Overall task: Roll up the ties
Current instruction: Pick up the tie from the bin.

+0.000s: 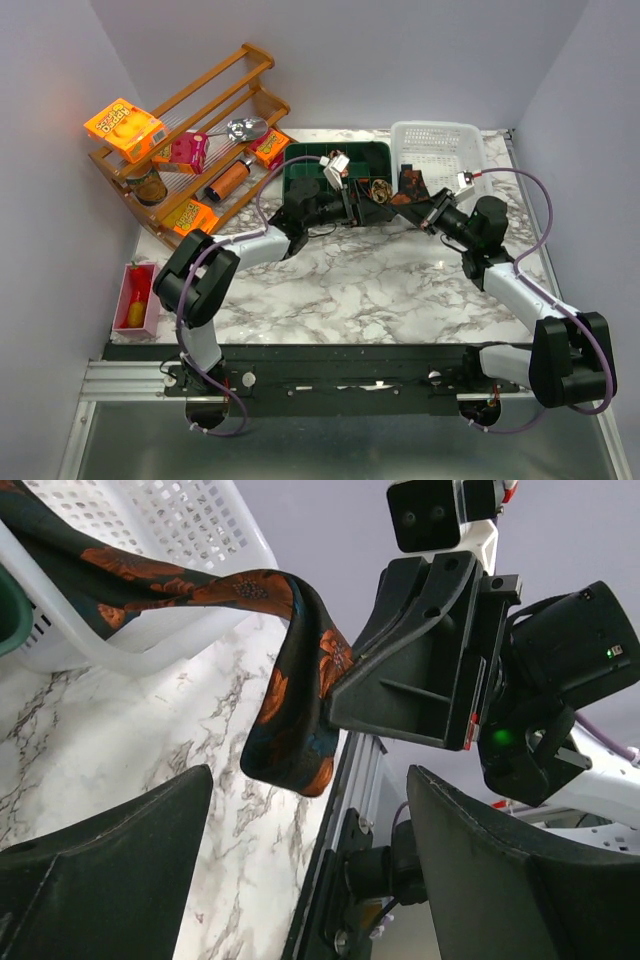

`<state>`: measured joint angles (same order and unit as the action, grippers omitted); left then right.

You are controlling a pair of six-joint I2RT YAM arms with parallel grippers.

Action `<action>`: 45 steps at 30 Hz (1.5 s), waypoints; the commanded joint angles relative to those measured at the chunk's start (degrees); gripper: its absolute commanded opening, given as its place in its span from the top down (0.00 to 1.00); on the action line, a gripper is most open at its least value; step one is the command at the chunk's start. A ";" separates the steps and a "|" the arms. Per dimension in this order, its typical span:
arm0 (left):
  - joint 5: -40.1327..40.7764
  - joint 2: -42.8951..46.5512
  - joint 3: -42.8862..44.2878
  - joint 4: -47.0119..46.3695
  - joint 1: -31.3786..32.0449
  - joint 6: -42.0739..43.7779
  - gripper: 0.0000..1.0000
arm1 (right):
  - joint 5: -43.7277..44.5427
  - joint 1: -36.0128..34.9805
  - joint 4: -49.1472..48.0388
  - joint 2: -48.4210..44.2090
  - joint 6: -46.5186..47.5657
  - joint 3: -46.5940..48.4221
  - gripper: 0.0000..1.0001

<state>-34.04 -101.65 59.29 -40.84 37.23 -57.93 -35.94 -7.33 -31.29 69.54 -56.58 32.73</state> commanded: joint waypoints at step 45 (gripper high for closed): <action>0.38 35.62 36.19 80.90 1.97 45.19 1.00 | 8.09 -0.23 39.98 -21.37 16.15 10.69 0.00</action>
<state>-33.65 -73.36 100.95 31.42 38.50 -16.03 -28.73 -7.40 3.20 47.64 -40.03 41.91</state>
